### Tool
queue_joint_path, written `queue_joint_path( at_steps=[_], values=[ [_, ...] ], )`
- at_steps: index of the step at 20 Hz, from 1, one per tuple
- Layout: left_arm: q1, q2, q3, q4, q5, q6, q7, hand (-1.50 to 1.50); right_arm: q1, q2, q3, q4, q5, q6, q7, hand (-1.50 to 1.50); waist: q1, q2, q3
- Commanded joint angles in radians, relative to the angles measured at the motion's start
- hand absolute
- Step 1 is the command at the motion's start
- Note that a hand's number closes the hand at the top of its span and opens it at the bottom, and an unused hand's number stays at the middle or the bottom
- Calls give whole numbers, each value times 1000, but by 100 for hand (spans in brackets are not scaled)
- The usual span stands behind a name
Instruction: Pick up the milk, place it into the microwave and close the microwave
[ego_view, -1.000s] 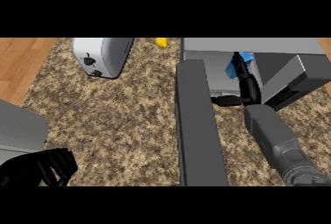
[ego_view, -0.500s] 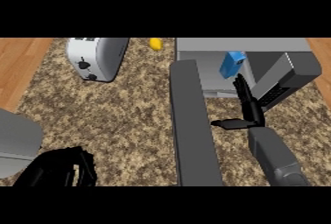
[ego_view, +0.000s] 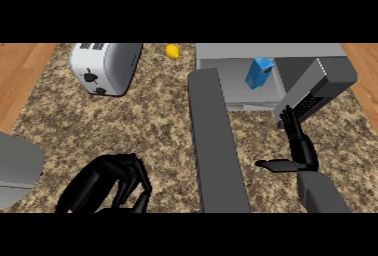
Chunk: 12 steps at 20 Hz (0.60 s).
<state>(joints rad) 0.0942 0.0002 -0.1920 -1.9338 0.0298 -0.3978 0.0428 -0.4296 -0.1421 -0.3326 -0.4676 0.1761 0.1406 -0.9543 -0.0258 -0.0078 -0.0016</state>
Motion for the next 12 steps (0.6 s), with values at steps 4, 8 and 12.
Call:
queue_joint_path(
  at_steps=[4, 8, 12],
  values=[
    [-168, 0, -173, 198, -144, 127, -73, 150, 233, -43, 32, -229, -39, 111, -1, -150, -15, 1, -1],
    [-252, 0, -305, 355, -149, 216, -60, 150, 333, -39, 65, -374, -55, 140, 19, -150, -12, 4, 0],
    [-344, 0, -342, 617, -187, 284, -205, 150, 406, -73, 69, -476, -86, 171, 26, -150, -15, 10, 0]
  ],
)
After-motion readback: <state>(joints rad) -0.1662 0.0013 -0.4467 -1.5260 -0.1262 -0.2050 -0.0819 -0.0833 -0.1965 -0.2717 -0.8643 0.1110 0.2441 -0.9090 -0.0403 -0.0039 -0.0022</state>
